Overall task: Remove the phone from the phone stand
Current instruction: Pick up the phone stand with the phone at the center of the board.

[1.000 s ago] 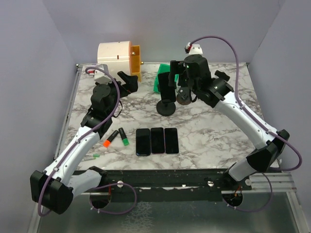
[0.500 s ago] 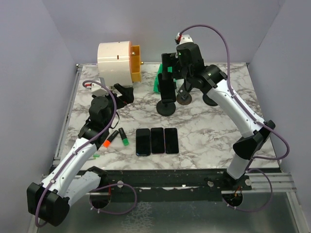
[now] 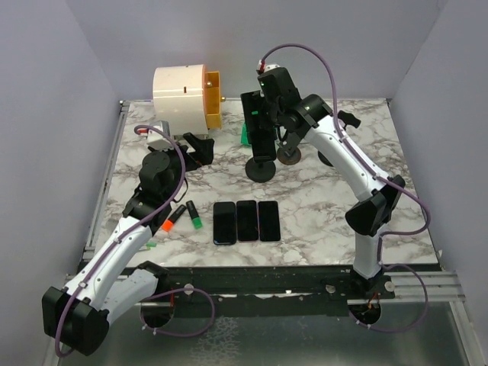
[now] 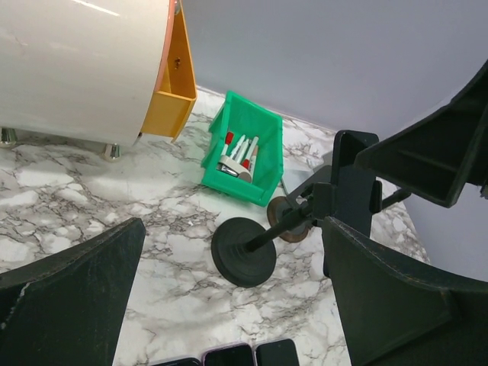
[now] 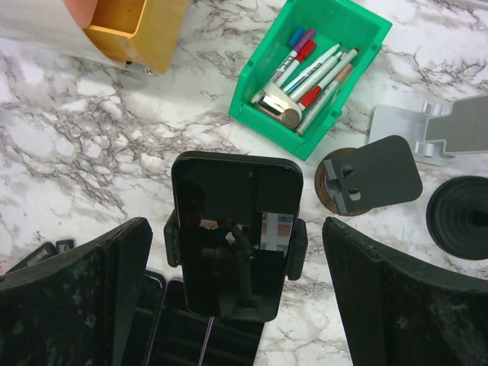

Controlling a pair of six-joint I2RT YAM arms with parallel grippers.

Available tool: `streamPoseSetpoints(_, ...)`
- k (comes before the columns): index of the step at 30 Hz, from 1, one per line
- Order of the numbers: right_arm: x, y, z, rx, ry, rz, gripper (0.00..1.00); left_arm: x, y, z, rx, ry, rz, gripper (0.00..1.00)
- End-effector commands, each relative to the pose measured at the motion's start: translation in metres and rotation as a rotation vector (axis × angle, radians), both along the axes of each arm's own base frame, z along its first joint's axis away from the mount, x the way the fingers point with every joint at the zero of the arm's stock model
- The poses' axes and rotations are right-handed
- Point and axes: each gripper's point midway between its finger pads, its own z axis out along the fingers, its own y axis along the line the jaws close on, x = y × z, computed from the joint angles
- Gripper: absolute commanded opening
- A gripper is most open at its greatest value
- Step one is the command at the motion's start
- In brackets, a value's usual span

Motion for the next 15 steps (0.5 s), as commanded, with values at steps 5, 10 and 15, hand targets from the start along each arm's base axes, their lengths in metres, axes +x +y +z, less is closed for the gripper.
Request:
streamPoseSetpoints(5, 0.005, 0.006, -0.007, -0.004, 0.02, 0.005, 1.0, -0.006, -0.003, 0.008, 0.012, -0.041, -0.029, 0.99)
streamPoseSetpoints(10, 0.008, 0.005, -0.013, -0.025, 0.023, -0.002, 1.0, -0.006, -0.006, 0.007, 0.003, -0.04, -0.043, 0.99)
streamPoseSetpoints(15, 0.012, 0.006, -0.014, -0.039, 0.017, -0.006, 1.0, -0.006, -0.007, 0.006, 0.001, -0.037, -0.046, 0.99)
